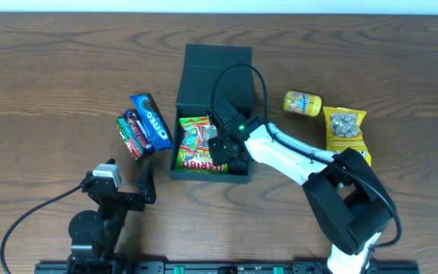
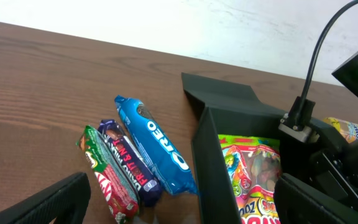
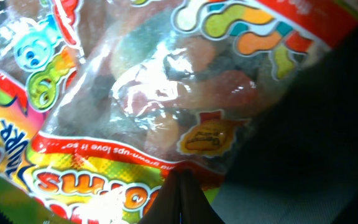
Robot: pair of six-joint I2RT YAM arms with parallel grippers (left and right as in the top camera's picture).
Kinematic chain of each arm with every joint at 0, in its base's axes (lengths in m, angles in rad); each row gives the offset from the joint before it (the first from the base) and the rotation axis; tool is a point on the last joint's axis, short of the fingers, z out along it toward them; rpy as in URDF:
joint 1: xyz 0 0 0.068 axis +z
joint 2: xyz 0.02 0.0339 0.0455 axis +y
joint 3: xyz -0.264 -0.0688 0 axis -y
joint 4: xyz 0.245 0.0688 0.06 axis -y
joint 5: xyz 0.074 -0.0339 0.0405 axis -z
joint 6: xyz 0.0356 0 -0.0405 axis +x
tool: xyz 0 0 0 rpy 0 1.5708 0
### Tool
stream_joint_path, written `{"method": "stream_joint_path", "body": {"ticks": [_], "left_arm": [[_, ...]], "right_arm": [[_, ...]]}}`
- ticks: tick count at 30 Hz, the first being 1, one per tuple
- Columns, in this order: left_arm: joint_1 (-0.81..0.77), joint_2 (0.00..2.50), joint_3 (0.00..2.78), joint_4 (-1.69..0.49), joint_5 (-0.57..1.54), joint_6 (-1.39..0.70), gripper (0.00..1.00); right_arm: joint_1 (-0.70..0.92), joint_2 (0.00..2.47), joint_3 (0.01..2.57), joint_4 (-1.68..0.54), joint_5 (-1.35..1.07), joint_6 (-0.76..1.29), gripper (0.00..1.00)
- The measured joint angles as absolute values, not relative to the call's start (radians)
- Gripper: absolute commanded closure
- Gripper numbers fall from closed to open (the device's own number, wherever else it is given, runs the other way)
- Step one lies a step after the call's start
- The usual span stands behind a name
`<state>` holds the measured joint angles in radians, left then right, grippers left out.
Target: Pack container
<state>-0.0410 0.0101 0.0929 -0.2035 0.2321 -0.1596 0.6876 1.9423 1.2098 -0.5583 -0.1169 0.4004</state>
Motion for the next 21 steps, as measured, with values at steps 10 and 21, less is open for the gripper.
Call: {"method": "stream_joint_path", "body": {"ticks": [10, 21], "left_arm": [[-0.041, 0.010, 0.093, -0.204, 0.232, -0.183, 0.05], [-0.041, 0.010, 0.093, -0.205, 0.232, -0.184, 0.05]], "right_arm": [[0.612, 1.901, 1.223, -0.674, -0.140, 0.332, 0.99], [0.546, 1.689, 1.257, -0.742, 0.033, 0.234, 0.99]]}}
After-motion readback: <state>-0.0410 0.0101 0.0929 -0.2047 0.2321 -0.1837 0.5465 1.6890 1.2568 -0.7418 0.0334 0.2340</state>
